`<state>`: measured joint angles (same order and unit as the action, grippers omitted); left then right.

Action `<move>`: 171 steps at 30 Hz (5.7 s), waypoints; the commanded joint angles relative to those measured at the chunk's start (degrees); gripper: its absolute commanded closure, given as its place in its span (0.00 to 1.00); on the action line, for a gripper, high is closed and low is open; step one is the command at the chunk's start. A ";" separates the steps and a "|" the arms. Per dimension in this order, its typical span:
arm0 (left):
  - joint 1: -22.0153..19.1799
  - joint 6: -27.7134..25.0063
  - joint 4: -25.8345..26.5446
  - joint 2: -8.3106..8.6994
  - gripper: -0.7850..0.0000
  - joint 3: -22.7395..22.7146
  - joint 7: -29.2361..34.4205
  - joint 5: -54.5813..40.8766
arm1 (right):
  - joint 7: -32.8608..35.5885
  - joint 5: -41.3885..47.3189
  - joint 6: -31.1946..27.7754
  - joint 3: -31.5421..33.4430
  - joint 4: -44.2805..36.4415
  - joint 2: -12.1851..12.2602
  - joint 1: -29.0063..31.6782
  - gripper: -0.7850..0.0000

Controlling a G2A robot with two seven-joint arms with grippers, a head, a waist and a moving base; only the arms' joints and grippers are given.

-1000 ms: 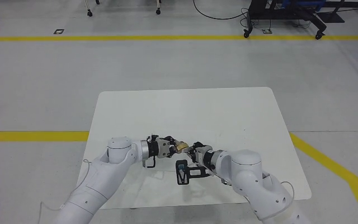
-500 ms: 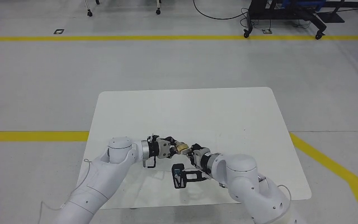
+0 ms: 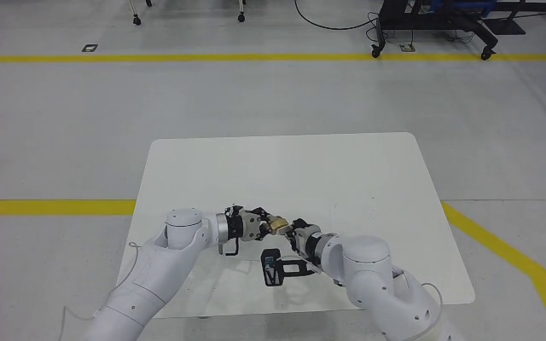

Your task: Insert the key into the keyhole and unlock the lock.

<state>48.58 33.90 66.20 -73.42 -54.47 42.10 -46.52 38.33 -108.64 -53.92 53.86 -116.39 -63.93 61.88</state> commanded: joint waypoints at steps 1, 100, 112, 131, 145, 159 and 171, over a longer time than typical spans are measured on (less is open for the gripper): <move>-0.01 -0.02 -0.01 -0.02 1.00 -0.01 0.09 -0.03 | 0.22 -0.18 -0.14 -0.24 0.28 -0.08 -0.19 1.00; 1.12 -4.30 0.62 0.13 1.00 -4.00 -3.74 -1.30 | -14.99 24.49 -4.08 15.88 3.54 0.34 6.72 1.00; 2.87 -8.42 3.25 0.38 1.00 -4.72 -3.30 0.76 | -12.77 56.68 -4.08 5.67 21.68 3.99 -4.83 1.00; 3.11 -8.86 4.21 0.54 1.00 -3.89 -1.99 4.99 | -4.42 69.48 -2.06 2.13 28.70 5.21 -10.44 1.00; 2.80 -8.88 4.14 0.57 1.00 -3.09 0.84 6.70 | -3.08 69.65 0.09 0.60 30.06 5.20 -11.72 1.00; 5.10 -21.78 8.31 1.14 1.00 -5.08 -13.55 19.85 | -6.12 66.46 1.10 4.71 25.83 6.26 -9.46 0.00; 7.32 -25.98 11.14 1.24 1.00 -6.03 -16.90 21.79 | -9.35 54.68 6.57 5.36 21.16 6.28 -8.44 0.00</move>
<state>55.34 9.48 76.51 -72.19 -60.36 25.71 -25.21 31.18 -47.90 -48.85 59.10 -94.00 -57.63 52.96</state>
